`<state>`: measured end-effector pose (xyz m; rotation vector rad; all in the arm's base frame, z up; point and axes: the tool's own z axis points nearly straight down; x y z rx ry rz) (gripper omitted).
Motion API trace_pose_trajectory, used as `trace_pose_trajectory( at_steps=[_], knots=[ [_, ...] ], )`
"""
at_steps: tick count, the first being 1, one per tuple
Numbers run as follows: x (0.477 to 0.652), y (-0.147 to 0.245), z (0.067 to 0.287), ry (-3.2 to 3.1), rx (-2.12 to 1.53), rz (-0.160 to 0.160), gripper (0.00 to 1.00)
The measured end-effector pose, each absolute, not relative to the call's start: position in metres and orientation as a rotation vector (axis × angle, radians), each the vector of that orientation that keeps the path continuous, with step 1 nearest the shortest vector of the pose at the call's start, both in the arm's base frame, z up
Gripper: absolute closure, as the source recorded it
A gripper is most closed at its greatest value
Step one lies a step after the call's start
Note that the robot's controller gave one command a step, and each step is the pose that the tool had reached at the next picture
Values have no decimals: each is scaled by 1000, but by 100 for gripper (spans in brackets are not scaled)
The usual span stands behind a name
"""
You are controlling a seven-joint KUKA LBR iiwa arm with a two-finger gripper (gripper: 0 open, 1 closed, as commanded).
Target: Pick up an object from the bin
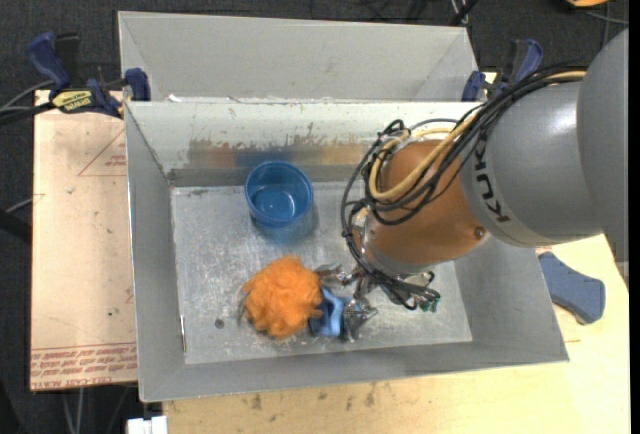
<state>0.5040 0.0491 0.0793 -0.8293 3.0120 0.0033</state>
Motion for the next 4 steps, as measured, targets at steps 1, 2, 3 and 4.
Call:
trace_pose_trajectory(
  at_steps=[1, 2, 3, 4],
  knots=[
    [513, 43, 79, 3020, -842, 9, 100],
    [518, 44, 79, 3010, -867, -2, 100],
    [518, 50, 80, 3008, -861, -11, 100],
    [518, 53, 79, 3012, -846, -5, 100]
  ],
)
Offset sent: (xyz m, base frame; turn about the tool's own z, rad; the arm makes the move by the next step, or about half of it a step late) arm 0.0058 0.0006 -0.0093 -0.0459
